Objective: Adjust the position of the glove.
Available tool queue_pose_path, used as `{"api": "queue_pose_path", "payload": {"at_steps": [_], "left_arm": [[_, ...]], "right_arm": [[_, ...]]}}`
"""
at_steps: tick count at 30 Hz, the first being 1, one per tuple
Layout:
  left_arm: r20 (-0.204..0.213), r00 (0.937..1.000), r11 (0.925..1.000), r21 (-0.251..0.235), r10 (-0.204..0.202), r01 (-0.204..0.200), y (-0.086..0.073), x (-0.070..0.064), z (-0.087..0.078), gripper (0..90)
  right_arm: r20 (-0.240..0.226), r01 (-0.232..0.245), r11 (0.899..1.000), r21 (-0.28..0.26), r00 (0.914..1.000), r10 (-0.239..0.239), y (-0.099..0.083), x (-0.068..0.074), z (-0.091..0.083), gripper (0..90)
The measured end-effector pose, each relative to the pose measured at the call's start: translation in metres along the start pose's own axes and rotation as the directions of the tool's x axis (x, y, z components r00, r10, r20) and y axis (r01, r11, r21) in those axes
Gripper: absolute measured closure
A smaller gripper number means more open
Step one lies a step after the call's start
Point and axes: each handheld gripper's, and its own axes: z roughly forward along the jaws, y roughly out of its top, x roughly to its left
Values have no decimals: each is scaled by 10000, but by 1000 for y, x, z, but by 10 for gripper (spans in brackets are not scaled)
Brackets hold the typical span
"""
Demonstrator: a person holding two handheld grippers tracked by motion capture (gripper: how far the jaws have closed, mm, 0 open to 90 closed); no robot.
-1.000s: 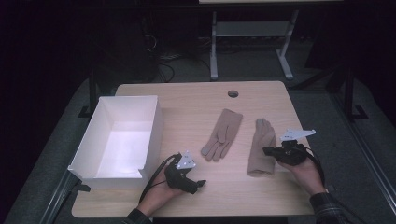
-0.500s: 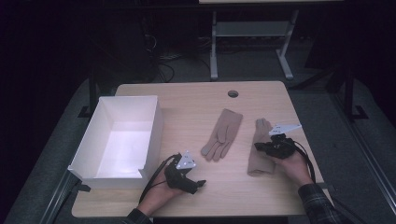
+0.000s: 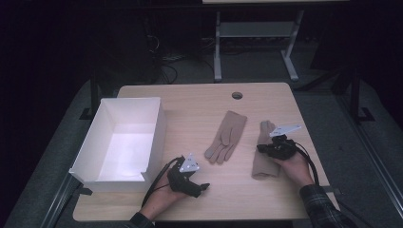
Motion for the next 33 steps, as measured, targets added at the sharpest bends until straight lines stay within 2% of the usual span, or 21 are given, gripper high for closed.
{"api": "queue_pose_path", "payload": {"at_steps": [3, 8, 15, 23, 24, 33], "left_arm": [[0, 10000, 10000, 1, -7, 7, 0, 0, 0, 128], [-31, 10000, 10000, 2, -35, 35, 0, 0, 0, 129], [-39, 10000, 10000, 6, -39, 39, 0, -1, 0, 128], [-39, 10000, 10000, 3, -43, 43, 0, -1, 0, 129], [-40, 10000, 10000, 5, -39, 39, 0, -1, 0, 129], [-35, 10000, 10000, 7, -47, 47, 0, -1, 0, 129]], "right_arm": [[35, 23, 9998, 212, 10000, -24, -1, 0, 3, 900], [-17, -70, 9999, 92, 10000, 70, -3, 1, 4, 900], [-379, 86, 9997, 243, 9993, -77, -5, 3, 2, 900], [-539, 333, 9992, 237, 9980, -320, -9, 8, 0, 900], [-538, 238, 9993, 301, 9983, -221, -9, 10, -1, 900], [-681, 510, 9977, 444, 9965, -479, -14, 23, -6, 900]]}}
